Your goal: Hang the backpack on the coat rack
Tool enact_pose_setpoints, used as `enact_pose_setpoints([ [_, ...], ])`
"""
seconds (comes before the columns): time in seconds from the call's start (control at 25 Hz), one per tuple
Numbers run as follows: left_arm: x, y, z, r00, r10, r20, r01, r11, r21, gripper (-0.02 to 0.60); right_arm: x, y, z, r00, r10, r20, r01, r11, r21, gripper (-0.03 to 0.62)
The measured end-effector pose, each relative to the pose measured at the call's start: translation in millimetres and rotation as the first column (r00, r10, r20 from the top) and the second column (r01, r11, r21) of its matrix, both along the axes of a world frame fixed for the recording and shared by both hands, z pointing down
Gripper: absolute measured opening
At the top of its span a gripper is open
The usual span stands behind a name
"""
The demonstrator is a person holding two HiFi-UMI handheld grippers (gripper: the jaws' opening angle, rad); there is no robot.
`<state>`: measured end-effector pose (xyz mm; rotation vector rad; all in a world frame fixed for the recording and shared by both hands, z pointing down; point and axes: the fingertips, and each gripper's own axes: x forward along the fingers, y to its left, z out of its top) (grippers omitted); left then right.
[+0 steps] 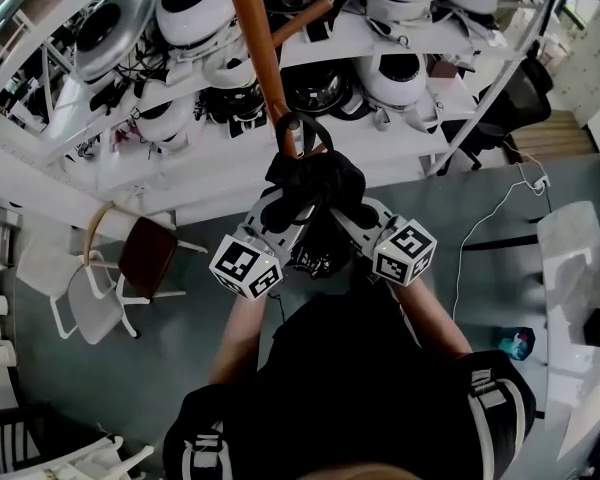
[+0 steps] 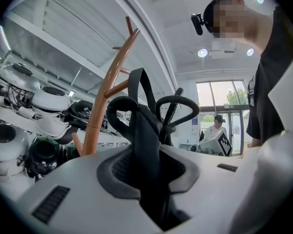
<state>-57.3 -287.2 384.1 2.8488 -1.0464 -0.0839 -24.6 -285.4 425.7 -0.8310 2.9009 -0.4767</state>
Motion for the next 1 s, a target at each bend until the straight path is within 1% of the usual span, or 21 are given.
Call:
enact_pose_setpoints([
  [0.56, -11, -29, 17, 0.999, -0.035, -0.007, 0.034, 0.998, -0.045, 0.104, -12, -27, 16, 0.999, -0.030, -0.034, 0.029, 0.999, -0.034, 0.052],
  [0.76, -16, -38, 24, 0.999, -0.045, -0.005, 0.044, 0.997, -0.062, 0.104, -16, -35, 24, 0.999, -0.038, -0.012, 0.037, 0.997, -0.073, 0.052],
  [1.0, -21, -51, 31, 0.999, -0.053, -0.004, 0.053, 0.995, -0.081, 0.104, -21, -46, 30, 0.999, -0.047, -0.009, 0.046, 0.995, -0.094, 0.052],
])
